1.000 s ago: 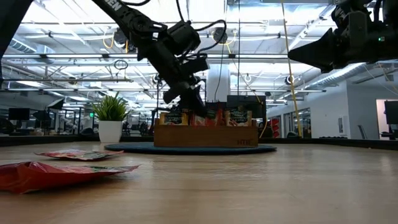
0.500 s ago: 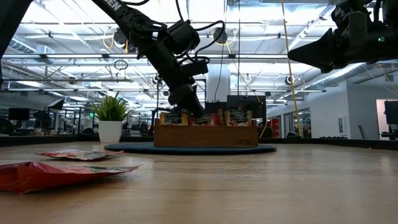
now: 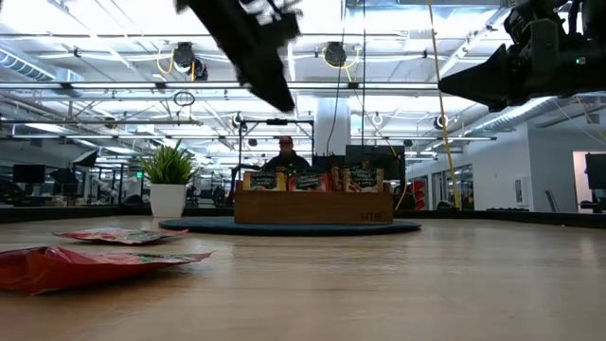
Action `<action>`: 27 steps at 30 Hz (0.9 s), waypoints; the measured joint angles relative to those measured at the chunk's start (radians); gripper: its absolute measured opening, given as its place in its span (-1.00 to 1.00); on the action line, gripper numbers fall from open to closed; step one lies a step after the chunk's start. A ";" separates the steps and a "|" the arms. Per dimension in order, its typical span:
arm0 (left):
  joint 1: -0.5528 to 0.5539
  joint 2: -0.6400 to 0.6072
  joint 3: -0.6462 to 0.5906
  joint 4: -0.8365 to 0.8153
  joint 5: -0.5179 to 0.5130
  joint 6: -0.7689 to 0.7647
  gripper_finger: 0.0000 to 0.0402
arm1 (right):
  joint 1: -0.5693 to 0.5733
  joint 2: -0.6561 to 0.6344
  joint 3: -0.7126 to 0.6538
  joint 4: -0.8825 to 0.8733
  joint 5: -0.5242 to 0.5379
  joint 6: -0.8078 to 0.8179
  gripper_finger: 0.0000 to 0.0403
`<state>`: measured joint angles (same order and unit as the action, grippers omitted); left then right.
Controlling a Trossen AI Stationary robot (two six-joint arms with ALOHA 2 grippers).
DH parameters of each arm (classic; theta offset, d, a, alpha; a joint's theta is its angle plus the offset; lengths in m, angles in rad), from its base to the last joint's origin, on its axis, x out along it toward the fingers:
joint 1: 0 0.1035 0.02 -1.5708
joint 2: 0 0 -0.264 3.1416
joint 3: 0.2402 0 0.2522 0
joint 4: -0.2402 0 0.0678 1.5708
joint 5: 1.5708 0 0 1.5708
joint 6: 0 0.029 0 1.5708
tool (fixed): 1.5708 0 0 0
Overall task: Pick & Place Tea
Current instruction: Put the red tea bag into the middle section of the wooden organizer
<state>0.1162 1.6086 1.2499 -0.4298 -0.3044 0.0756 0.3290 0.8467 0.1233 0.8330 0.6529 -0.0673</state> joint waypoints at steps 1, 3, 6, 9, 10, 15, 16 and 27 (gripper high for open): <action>-0.018 -0.031 0.000 -0.047 0.069 -0.070 -0.35 | 0.000 0.000 0.000 0.000 0.000 0.000 -0.91; -0.050 -0.096 0.002 -0.138 0.229 -0.137 -0.35 | 0.000 0.000 0.000 0.000 0.000 0.000 -0.91; -0.117 -0.157 0.002 -0.272 0.387 -0.248 -0.35 | 0.000 0.000 0.000 0.000 0.000 0.000 -0.91; -0.223 -0.189 -0.031 -0.345 0.354 -0.432 -0.35 | 0.000 0.000 0.000 0.001 -0.001 0.002 -0.91; -0.263 -0.191 -0.042 -0.368 0.304 -0.483 -0.35 | 0.000 0.000 0.000 0.001 -0.001 0.003 -0.91; -0.420 -0.190 -0.189 -0.365 0.157 -0.763 -0.35 | 0.000 0.000 0.000 0.003 -0.002 0.033 -0.91; -0.437 -0.190 -0.241 -0.295 0.159 -0.819 -0.35 | 0.000 0.000 0.000 0.008 -0.002 0.042 -0.91; -0.539 -0.254 -0.679 0.176 0.202 -1.489 -0.35 | 0.000 -0.003 0.000 0.038 -0.060 0.057 -0.91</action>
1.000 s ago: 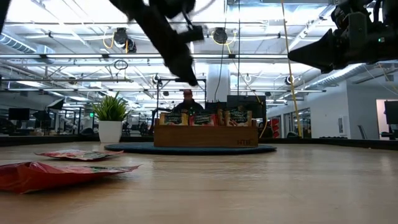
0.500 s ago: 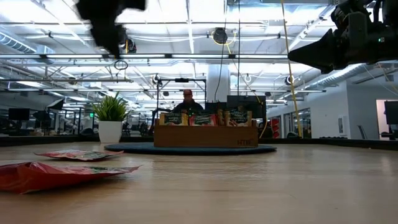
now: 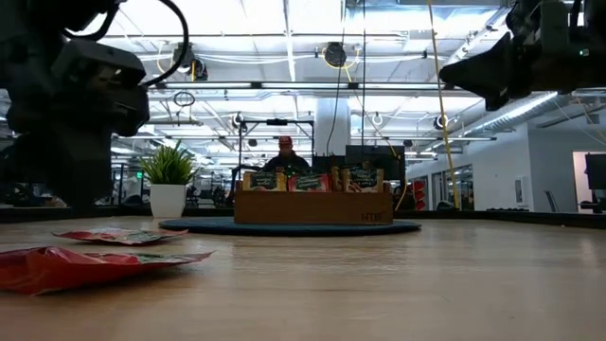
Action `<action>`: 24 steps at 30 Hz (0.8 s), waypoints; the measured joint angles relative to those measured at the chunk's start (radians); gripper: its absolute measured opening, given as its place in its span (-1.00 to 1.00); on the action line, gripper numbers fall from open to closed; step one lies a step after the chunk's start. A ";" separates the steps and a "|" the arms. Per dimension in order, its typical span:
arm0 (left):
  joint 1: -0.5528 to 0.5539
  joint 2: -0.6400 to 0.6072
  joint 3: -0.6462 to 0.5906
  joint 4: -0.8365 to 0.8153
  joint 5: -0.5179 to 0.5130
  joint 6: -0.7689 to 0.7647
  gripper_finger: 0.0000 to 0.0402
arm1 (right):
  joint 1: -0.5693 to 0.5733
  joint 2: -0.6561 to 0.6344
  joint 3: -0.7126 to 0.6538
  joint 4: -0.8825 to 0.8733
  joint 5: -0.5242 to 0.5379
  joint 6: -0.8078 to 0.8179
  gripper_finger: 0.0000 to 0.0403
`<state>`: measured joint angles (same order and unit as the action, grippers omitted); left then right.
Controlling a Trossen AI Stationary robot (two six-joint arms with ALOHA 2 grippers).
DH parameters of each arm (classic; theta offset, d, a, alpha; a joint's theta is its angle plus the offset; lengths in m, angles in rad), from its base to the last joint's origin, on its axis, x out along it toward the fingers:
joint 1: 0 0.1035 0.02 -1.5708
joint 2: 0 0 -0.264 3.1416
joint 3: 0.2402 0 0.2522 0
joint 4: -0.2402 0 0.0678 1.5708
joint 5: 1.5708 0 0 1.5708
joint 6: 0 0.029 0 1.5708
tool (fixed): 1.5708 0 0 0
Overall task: Pick & Place Tea
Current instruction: Put the red tea bag into the middle section of the wooden organizer
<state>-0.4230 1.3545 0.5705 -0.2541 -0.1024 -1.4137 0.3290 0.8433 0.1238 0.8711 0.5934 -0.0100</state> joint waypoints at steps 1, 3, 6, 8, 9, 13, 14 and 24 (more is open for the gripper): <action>-0.003 -0.002 -0.017 0.041 -0.001 -0.014 -0.35 | 0.000 -0.001 0.000 0.007 -0.009 0.000 -0.91; -0.004 0.001 -0.049 0.119 0.007 -0.035 -0.35 | 0.000 -0.004 0.000 0.008 -0.021 -0.004 -0.91; -0.003 0.000 -0.085 0.151 0.022 -0.078 -0.35 | 0.000 -0.003 0.000 0.021 -0.021 -0.007 -0.91; -0.003 0.001 -0.101 0.151 0.023 -0.109 -0.35 | 0.000 -0.001 0.000 0.021 -0.021 -0.010 -0.91; -0.003 0.001 -0.107 0.149 0.023 -0.119 -0.35 | 0.000 -0.001 0.000 0.022 -0.021 -0.011 -0.91; -0.003 0.001 -0.114 0.156 0.023 -0.122 -0.35 | 0.000 -0.001 0.000 0.022 -0.021 -0.013 -0.91; -0.003 0.001 -0.115 0.158 0.023 -0.122 -0.35 | 0.000 -0.001 0.000 0.022 -0.021 -0.013 -0.91; -0.005 0.016 -0.115 0.212 0.005 -0.109 -0.35 | 0.000 -0.001 0.000 0.022 -0.020 -0.013 -0.91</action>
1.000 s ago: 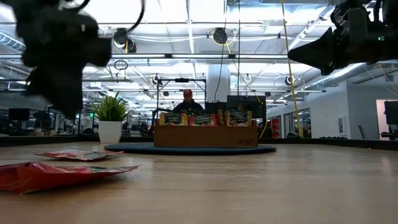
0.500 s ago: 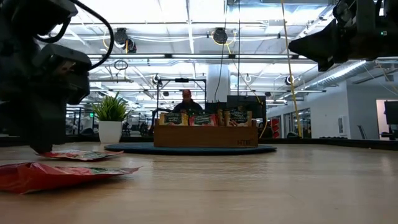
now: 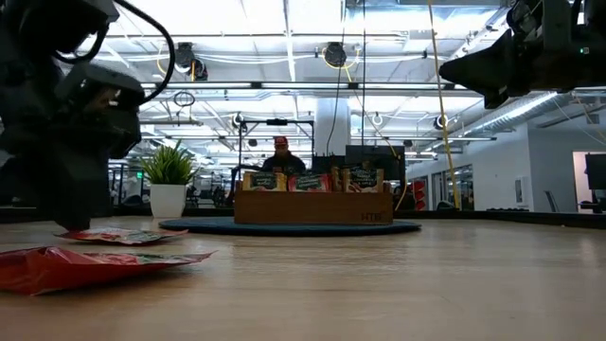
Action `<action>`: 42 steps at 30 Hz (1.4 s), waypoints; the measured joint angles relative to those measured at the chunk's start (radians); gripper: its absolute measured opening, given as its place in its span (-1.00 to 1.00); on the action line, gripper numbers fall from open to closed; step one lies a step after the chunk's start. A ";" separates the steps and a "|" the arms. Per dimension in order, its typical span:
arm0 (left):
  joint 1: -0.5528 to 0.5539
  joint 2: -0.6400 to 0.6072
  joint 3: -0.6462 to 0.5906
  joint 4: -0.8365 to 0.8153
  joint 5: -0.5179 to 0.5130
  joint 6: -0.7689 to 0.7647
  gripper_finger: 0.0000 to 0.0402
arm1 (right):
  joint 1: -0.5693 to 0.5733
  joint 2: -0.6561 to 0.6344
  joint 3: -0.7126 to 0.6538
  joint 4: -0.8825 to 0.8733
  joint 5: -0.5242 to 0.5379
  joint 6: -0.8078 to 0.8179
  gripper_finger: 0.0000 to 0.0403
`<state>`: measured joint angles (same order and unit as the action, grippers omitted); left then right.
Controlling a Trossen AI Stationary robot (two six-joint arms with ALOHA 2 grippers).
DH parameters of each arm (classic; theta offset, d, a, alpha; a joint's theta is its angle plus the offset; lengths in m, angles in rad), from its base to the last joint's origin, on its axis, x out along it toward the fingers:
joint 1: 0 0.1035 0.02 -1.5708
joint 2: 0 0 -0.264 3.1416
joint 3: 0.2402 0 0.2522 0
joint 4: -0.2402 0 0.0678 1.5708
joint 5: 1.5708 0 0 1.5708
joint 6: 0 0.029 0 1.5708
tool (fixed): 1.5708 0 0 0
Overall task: Pick & Place Tea
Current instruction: Put the red tea bag into the middle section of the wooden organizer
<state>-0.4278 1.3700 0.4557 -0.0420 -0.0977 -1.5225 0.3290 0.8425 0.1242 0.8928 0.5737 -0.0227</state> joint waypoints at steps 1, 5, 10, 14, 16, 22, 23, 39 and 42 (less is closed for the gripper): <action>0.000 0.012 0.000 0.000 0.000 -0.003 -0.35 | 0.000 0.000 0.000 0.000 0.000 0.000 -0.91; 0.000 0.071 0.003 0.065 -0.001 -0.008 -0.35 | 0.000 0.000 0.000 0.000 0.000 0.000 -0.91; 0.000 0.135 0.002 0.206 0.021 0.039 -0.35 | 0.000 0.000 0.000 0.000 0.000 0.000 -0.91; 0.000 0.163 0.004 0.202 0.035 0.054 -0.35 | 0.000 0.000 0.000 -0.001 0.001 -0.010 -0.91; 0.000 0.187 0.005 0.197 0.033 0.043 -0.35 | 0.000 0.000 0.000 -0.001 0.001 -0.011 -0.91; 0.000 0.260 0.009 0.300 0.018 0.168 -0.35 | 0.000 0.000 0.000 -0.001 0.001 -0.011 -0.91; 0.000 0.261 0.005 0.318 0.022 0.248 -0.35 | 0.000 0.000 0.000 -0.001 0.001 -0.011 -0.91; 0.016 0.240 0.402 -0.325 -0.084 1.040 -0.35 | 0.000 0.000 -0.001 -0.007 0.001 -0.016 -0.91; 0.010 0.294 0.455 -0.314 -0.088 1.081 -0.35 | 0.000 0.000 -0.001 -0.007 0.001 -0.017 -0.91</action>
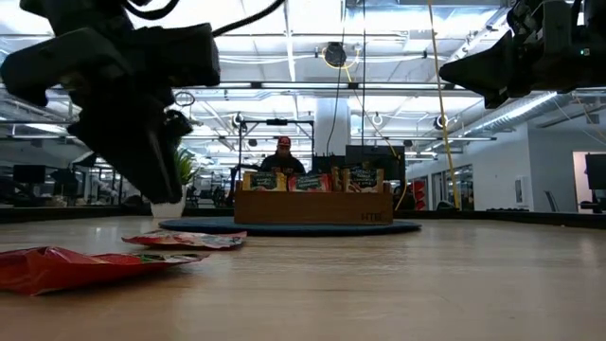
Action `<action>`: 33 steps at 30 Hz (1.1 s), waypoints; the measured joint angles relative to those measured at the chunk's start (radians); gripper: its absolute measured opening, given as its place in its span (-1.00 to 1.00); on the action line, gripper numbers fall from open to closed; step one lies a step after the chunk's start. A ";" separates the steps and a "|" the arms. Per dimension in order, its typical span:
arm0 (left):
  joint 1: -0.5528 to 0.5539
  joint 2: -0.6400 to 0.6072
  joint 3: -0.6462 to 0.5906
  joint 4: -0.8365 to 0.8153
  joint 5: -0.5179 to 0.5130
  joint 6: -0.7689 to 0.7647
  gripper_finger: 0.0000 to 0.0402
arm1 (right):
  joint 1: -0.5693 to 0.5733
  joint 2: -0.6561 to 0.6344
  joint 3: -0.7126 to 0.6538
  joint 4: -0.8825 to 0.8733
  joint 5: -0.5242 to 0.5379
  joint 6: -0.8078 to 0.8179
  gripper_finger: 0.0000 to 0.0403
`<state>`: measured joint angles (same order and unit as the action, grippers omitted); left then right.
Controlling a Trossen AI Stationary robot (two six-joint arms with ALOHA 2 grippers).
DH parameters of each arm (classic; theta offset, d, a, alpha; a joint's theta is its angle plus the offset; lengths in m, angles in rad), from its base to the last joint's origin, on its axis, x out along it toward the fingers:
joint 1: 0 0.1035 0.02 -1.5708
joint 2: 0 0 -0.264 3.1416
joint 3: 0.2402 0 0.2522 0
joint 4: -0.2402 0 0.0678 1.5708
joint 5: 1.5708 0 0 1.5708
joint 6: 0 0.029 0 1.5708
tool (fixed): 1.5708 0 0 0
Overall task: Pick & Place Tea
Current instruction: Put the red tea bag into the middle section of the wooden organizer
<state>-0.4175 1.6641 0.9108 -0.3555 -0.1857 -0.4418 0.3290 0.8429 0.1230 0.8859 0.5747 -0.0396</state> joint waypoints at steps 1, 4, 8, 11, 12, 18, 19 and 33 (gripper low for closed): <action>0.000 0.017 0.010 0.009 0.006 0.010 -0.35 | 0.000 0.000 0.000 0.000 0.000 -0.001 -0.91; -0.002 0.072 0.044 0.038 0.040 0.024 -0.35 | 0.000 0.000 0.000 -0.003 0.000 -0.001 -0.91; -0.001 0.147 0.060 0.045 0.060 0.019 -0.35 | 0.000 0.000 0.000 -0.004 0.000 -0.002 -0.91; -0.002 0.196 0.066 0.063 0.058 0.013 -0.35 | 0.000 0.000 0.000 -0.004 0.000 -0.003 -0.91; -0.001 0.211 0.067 0.064 0.060 0.011 -0.35 | 0.000 0.000 0.000 -0.005 0.000 -0.003 -0.91; -0.002 0.259 0.071 0.096 0.008 0.000 -0.39 | 0.000 0.000 0.000 -0.004 0.000 -0.002 -0.91; -0.002 0.259 0.071 0.100 0.008 0.008 -0.44 | 0.000 0.000 0.000 -0.002 0.000 -0.002 -0.91; -0.023 0.194 0.098 0.094 -0.109 0.135 -0.98 | 0.000 0.000 0.000 0.000 0.000 0.005 -0.91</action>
<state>-0.4408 1.8578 1.0087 -0.2620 -0.2949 -0.3069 0.3290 0.8429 0.1234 0.8861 0.5747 -0.0342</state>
